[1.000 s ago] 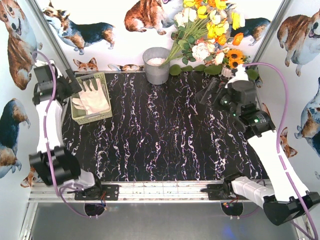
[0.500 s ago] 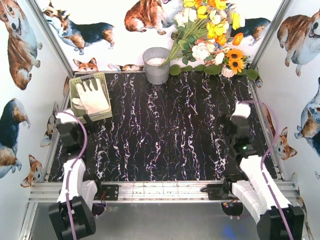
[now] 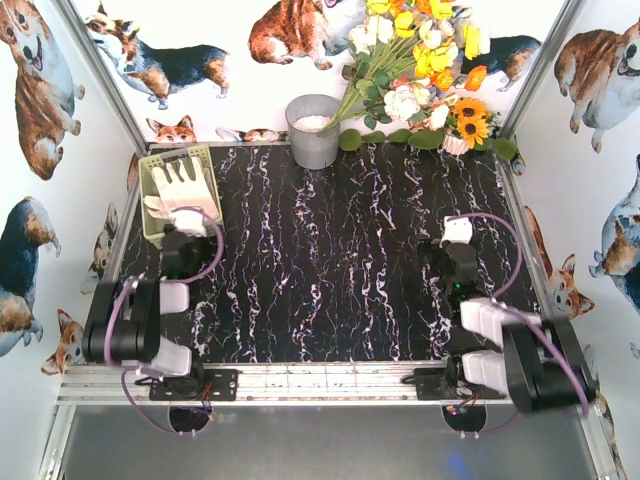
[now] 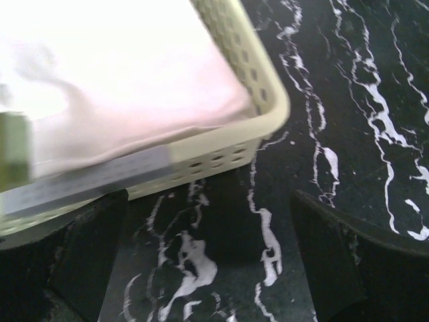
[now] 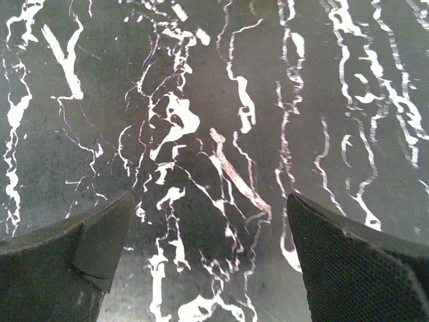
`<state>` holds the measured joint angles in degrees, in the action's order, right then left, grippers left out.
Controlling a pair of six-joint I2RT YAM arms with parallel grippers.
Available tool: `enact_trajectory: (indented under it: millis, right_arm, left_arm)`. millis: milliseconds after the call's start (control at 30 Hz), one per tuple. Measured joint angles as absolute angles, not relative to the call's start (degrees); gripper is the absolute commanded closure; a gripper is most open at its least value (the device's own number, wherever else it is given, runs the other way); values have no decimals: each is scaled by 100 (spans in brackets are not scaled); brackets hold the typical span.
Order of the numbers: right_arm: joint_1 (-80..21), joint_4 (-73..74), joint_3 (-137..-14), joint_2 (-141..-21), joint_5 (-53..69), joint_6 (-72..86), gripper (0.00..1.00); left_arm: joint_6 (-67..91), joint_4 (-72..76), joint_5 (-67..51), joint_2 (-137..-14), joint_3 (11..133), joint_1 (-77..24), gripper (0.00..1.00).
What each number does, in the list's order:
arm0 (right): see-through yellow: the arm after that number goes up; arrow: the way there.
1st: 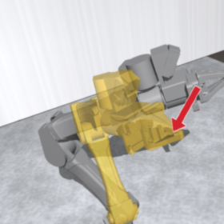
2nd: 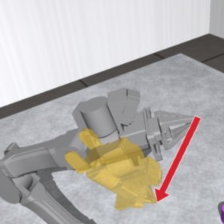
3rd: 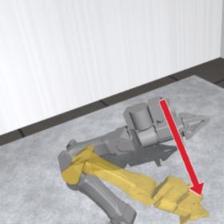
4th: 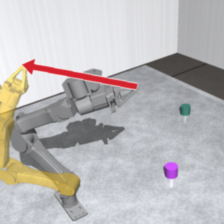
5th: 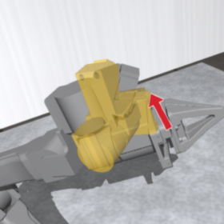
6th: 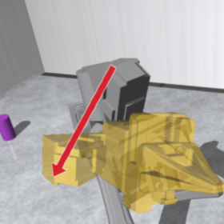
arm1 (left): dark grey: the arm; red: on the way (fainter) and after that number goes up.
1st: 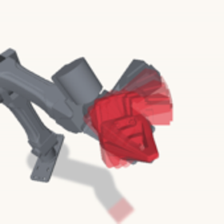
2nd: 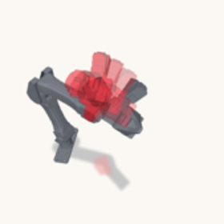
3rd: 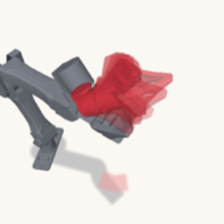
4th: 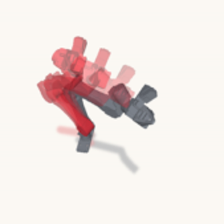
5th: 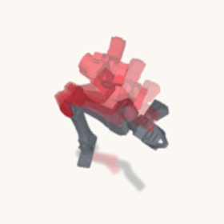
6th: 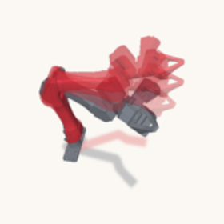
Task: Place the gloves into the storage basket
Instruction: Reset both arms
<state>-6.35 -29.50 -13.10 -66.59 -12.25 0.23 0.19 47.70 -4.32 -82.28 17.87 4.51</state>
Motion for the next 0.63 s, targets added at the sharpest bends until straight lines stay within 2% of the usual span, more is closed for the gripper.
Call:
enact_trajectory:
  millis: [200,367,633]
  right_arm:
    - [-519,-4171,-1485,-8392,-738,-113,0]
    - [-373,-4410,-1675,-8372,-644,-121,0]
    - [-318,-4508,-1697,-8399,-499,-102,0]
  left_arm:
    - [-250,5596,-64,-8921,1656,75,0]
    - [-215,5774,676,-8938,1732,-23,0]
    - [-217,5896,1033,-8938,1732,-64,0]
